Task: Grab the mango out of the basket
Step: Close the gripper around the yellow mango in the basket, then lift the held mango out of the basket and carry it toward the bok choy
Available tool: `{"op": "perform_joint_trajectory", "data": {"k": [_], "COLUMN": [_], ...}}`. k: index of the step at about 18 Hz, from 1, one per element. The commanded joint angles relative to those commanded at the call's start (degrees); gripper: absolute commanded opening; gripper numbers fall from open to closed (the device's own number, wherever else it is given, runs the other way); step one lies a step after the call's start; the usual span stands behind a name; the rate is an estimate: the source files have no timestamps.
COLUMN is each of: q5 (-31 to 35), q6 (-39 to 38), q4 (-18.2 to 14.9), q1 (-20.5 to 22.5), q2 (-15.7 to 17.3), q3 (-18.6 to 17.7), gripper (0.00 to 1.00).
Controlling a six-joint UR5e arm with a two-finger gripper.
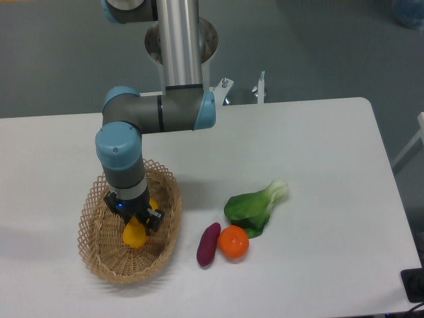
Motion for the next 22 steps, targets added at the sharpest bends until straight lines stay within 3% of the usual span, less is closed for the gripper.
{"op": "perform_joint_trajectory", "data": {"k": [7,10,13,22], "q5": [-1.6,-4.9,-6.4,-9.1], "q6": [6.7,11.7,16.7,31.1], "q4": [-1.8,-4.9,-9.6,-17.7], "q1": [7.3,12.1,17.4,28.6], "q2": [6.2,8.3,8.8,9.2], "q3": [1.1,2.5,4.5,9.7], "gripper": [0.55,0.55,0.55,0.55]}}
